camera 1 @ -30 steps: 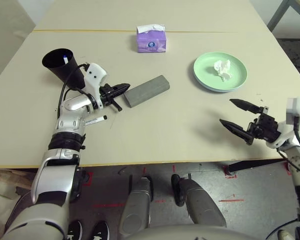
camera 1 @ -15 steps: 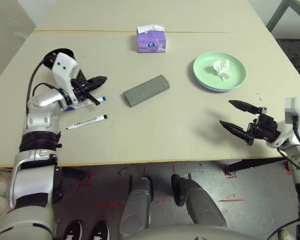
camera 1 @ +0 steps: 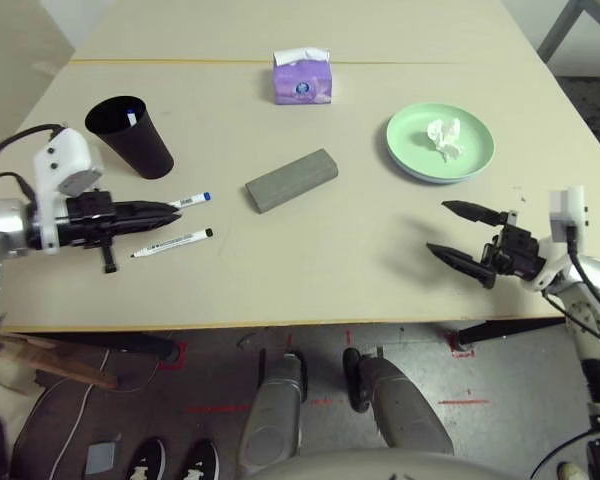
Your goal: Organize and tidy the items on the table.
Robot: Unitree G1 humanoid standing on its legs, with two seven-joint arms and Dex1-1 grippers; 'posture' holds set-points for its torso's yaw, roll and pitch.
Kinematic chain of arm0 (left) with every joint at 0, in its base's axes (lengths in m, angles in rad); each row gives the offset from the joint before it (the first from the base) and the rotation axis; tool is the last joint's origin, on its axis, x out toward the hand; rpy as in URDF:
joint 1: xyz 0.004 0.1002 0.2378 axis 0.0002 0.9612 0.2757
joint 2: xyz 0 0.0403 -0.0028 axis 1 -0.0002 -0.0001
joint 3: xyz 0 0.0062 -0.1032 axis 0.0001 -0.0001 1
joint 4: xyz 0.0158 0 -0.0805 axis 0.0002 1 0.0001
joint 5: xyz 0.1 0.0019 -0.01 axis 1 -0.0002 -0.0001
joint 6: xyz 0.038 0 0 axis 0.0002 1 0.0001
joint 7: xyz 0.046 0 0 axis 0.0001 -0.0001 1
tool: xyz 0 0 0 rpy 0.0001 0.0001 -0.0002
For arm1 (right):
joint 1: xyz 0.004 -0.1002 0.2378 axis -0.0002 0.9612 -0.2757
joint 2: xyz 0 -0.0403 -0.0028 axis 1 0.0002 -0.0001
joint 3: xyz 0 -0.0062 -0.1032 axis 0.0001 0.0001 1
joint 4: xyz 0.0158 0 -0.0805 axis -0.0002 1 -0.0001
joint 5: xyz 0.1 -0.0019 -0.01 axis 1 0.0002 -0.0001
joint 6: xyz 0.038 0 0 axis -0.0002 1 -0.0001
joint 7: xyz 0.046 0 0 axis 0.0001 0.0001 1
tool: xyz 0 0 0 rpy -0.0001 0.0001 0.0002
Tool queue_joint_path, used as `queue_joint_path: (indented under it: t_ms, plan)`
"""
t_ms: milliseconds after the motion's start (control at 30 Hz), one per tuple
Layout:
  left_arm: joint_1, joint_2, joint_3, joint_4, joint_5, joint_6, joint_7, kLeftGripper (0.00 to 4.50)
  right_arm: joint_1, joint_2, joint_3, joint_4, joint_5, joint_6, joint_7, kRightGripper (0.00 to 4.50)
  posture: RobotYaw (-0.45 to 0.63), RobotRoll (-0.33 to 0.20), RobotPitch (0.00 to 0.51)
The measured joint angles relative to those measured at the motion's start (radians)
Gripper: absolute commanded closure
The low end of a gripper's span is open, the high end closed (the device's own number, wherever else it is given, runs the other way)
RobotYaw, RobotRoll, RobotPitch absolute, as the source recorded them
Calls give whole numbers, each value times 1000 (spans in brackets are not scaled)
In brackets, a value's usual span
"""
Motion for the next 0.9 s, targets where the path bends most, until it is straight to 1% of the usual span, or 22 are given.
queue_joint_path:
  t_ms: [33, 67, 100, 167, 233, 267, 333, 433, 567, 633, 733, 900]
  plan:
    - [-34, 9, -18, 10, 12, -8, -17, 1921, -1, 3, 11, -5, 1, -2, 15, 0, 17, 0, 260]
    - [-107, 16, -66, 38, 42, -22, -49, 1550, -7, 5, 30, -6, 1, -8, 40, 0, 13, 0, 261]
    - [-160, 18, -108, 57, 68, -34, -70, 1254, -13, 7, 41, -6, 1, -12, 58, 0, 10, 0, 261]
    - [-267, 14, -205, 94, 122, -64, -97, 505, -34, 7, 63, 1, -2, -22, 90, 0, -1, 0, 262]
    - [-354, -7, -292, 134, 165, -93, -105, 16, -56, 8, 74, 23, -9, -38, 110, 0, -14, 0, 262]
    - [-389, -17, -334, 153, 184, -111, -106, 16, -67, 10, 78, 32, -13, -44, 114, 0, -17, 0, 263]
    - [-421, -21, -407, 180, 200, -141, -107, 16, -78, 17, 83, 45, -15, -57, 117, 0, -30, 0, 263]
    - [-432, -19, -502, 200, 205, -168, -107, 16, -79, 32, 91, 50, -20, -60, 105, 0, -49, 0, 264]
    - [-430, -18, -600, 212, 199, -190, -107, 16, -35, 36, 103, 13, -35, -60, 89, 0, -61, 0, 267]
    - [-428, -26, -616, 232, 201, -203, -108, 16, -15, 36, 107, 2, -37, -60, 86, 0, -61, 0, 267]
    - [-412, -67, -615, 259, 225, -229, -108, 16, -7, 36, 109, -25, -37, -58, 74, 0, -58, 0, 267]
    - [-383, -140, -568, 290, 263, -245, -86, 16, -5, 36, 117, -37, -37, -46, 67, 0, -32, 0, 264]
